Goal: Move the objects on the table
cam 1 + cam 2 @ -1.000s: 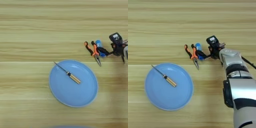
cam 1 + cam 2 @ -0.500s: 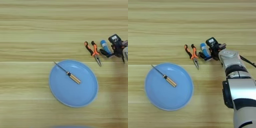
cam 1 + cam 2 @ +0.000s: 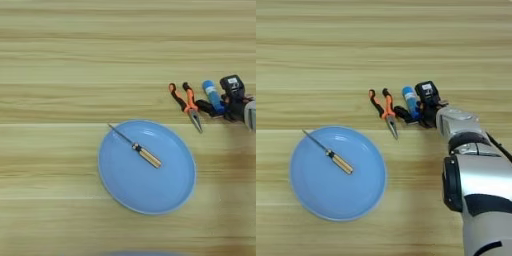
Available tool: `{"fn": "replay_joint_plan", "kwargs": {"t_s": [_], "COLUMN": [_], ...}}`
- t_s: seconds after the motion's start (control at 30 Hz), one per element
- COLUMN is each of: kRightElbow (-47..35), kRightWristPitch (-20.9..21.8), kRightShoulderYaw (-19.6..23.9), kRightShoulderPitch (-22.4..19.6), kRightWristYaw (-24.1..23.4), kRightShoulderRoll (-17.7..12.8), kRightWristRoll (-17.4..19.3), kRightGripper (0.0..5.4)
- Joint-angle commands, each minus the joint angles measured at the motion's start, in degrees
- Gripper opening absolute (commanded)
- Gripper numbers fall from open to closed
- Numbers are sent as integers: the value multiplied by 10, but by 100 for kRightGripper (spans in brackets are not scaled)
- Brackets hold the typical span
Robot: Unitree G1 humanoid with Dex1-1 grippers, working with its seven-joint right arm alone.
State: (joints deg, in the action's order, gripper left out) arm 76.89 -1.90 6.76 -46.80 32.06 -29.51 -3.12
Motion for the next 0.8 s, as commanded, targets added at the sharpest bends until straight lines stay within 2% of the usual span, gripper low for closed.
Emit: {"fn": "replay_joint_plan", "kwargs": {"t_s": [0.03, 0.2, 0.8], "kRightElbow": [-15, -14, -10], "kRightWristPitch": [-3, -4, -9], "kRightShoulderYaw": [2, 5, 14], "kRightShoulderPitch": [-33, -32, -32], "kRightWristYaw": [-13, -18, -29], "kRightShoulderRoll": [-18, -19, -20], "kRightWristRoll": [-2, 0, 1], "kRightGripper": [411, 345, 179]}}
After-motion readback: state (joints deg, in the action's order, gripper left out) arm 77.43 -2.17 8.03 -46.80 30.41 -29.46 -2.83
